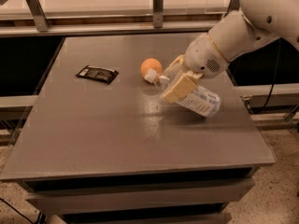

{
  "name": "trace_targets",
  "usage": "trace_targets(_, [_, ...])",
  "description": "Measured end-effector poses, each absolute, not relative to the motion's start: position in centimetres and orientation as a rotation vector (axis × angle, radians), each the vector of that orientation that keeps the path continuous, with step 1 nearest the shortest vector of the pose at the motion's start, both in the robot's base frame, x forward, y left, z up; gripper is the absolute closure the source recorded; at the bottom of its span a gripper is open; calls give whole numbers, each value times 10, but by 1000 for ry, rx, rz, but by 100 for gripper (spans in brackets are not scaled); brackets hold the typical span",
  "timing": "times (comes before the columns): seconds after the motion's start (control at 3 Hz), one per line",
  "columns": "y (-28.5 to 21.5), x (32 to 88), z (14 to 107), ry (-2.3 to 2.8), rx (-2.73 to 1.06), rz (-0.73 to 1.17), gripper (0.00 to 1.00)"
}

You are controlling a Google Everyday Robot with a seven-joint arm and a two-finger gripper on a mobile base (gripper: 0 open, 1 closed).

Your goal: Place blue plastic bottle upright

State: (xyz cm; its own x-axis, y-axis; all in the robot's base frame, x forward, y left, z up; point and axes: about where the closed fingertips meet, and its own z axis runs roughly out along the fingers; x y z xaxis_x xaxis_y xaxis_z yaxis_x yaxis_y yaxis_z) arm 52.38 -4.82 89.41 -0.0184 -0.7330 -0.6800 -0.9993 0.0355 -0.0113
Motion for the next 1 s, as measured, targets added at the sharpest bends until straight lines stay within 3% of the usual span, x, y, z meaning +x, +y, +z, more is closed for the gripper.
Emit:
trace_targets(0.33, [-40, 516, 932, 1676, -1622, 813, 100])
trace_targets(1.0, [-43, 510, 970, 1615, -1501, 836, 100])
